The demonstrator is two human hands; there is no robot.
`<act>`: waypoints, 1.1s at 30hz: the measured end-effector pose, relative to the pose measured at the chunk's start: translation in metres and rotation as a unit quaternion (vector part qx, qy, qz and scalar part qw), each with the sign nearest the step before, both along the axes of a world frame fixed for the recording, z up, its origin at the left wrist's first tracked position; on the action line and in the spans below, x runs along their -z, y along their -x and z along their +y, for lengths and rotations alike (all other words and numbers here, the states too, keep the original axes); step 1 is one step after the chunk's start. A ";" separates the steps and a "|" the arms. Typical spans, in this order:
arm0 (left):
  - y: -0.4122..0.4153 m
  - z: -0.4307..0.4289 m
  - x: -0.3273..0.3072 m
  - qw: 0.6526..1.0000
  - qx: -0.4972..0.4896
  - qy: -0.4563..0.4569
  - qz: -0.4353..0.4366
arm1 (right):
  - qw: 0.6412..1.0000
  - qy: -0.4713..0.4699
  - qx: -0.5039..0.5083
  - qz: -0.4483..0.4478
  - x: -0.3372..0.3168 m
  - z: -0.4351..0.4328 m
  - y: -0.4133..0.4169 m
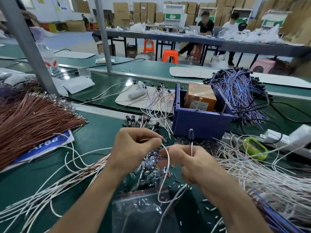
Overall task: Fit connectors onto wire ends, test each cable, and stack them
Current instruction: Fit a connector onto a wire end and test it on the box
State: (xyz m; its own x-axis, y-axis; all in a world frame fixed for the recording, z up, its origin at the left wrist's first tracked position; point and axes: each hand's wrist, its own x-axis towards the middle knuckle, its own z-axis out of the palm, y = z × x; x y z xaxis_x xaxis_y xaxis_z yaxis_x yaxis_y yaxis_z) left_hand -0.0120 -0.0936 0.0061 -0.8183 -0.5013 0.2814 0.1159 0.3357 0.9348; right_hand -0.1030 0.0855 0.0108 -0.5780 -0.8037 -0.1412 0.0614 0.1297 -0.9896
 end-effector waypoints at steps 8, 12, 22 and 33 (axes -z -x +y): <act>0.004 0.004 0.005 1.000 -0.003 -0.021 0.021 | 0.992 0.027 0.121 0.010 0.012 -0.006 0.005; 0.003 -0.001 0.008 1.000 0.003 -0.006 -0.010 | 0.981 0.056 0.187 0.001 0.014 -0.005 0.009; -0.014 0.025 0.009 0.976 0.111 0.179 -0.056 | 0.895 0.274 0.264 -0.233 0.003 -0.005 0.008; -0.006 0.009 0.010 0.999 0.030 -0.017 0.008 | 0.838 0.336 0.322 -0.284 -0.002 0.001 0.012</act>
